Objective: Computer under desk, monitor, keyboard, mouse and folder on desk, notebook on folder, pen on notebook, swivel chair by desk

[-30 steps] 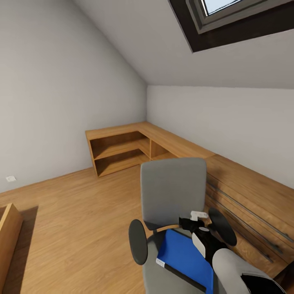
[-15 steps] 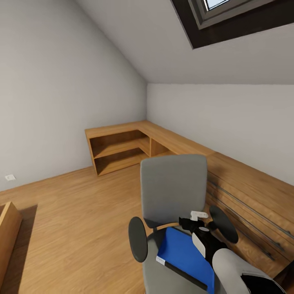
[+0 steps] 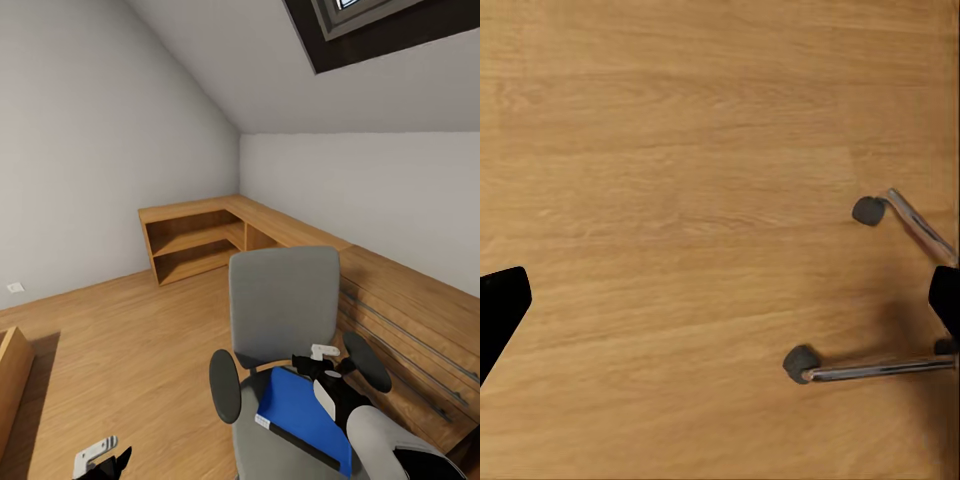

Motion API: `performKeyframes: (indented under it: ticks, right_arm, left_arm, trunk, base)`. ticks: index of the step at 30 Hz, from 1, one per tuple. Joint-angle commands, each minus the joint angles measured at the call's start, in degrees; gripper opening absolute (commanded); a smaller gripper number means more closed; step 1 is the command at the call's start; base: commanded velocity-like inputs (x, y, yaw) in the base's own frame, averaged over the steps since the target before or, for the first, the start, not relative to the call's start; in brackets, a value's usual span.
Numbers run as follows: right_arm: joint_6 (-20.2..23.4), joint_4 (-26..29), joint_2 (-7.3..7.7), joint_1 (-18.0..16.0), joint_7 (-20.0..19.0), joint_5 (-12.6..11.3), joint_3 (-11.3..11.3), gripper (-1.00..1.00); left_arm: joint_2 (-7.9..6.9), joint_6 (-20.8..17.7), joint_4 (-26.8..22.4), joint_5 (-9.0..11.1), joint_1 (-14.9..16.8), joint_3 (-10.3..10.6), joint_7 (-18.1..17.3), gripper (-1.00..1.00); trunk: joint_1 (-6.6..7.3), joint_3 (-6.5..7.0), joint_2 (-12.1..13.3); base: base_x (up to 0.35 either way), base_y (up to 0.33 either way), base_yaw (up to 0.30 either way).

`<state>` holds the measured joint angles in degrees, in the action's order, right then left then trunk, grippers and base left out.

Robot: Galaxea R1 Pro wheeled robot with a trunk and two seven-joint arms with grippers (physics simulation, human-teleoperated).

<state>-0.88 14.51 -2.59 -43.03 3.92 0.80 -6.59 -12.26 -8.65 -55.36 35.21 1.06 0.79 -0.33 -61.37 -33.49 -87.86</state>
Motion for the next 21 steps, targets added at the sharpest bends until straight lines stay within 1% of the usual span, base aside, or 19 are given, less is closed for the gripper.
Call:
performKeyframes:
  ticks: [1,2,6,8,12,13,15,19,21]
  right_arm:
    - [-0.09,-0.01,-0.05,-0.04,0.04,0.08,-0.35,1.0]
    - [-0.09,-0.01,-0.05,-0.04,0.04,0.08,-0.35,1.0]
    - [-0.09,0.05,-0.01,-0.04,-0.05,0.08,-0.35,1.0]
    - [-0.09,0.06,0.01,-0.04,-0.08,0.08,-0.35,1.0]
    - [-0.07,0.08,0.08,-0.04,-0.12,0.08,-0.35,1.0]
    - [-0.06,0.08,0.14,-0.04,-0.14,0.08,-0.35,1.0]
    - [-0.01,0.06,0.5,-0.04,-0.19,0.0,-0.37,1.0]
    - [0.06,0.01,1.11,-0.04,-0.26,-0.19,-0.42,1.0]
    - [0.07,0.01,1.25,-0.04,-0.29,-0.25,-0.43,1.0]
  left_arm:
    - [-0.06,-0.54,-0.83,0.62,0.01,0.04,-0.03,1.0]
    - [-0.12,-1.16,-2.22,0.66,0.02,-0.03,-0.04,1.0]
    - [-0.07,-2.01,-3.93,0.75,0.04,-0.4,-0.07,1.0]
    - [0.01,-2.13,-3.8,0.78,0.02,-0.54,-0.05,1.0]
    - [0.07,-2.18,-1.61,0.84,0.04,-0.77,-0.05,1.0]
    - [0.07,-2.18,-1.26,0.83,0.03,-0.85,-0.06,1.0]
    - [0.01,-2.17,-0.51,0.83,0.04,-1.41,-0.08,1.0]
    - [0.07,-2.11,0.25,0.81,0.05,-3.73,-0.25,1.0]
    - [0.13,-2.09,0.43,0.82,0.04,-4.39,-0.31,1.0]
  trunk:
    - [0.0,-0.06,-0.03]
    - [0.0,-0.06,-0.03]
    - [0.0,-0.06,-0.03]
    - [0.0,-0.06,-0.03]
    - [0.0,-0.06,-0.03]
    - [-0.22,-0.24,-0.43]
    - [-0.66,-0.59,-1.23]
    - [-1.53,-1.31,-2.84]
    - [-1.97,-1.67,-3.64]
  base:
    - [0.0,0.0,0.0]
    - [0.0,0.0,0.0]
    - [0.0,0.0,0.0]
    - [0.0,0.0,0.0]
    - [0.0,0.0,0.0]
    - [0.0,0.0,0.0]
    - [0.0,0.0,0.0]
    - [0.0,0.0,0.0]
    - [0.0,0.0,0.0]
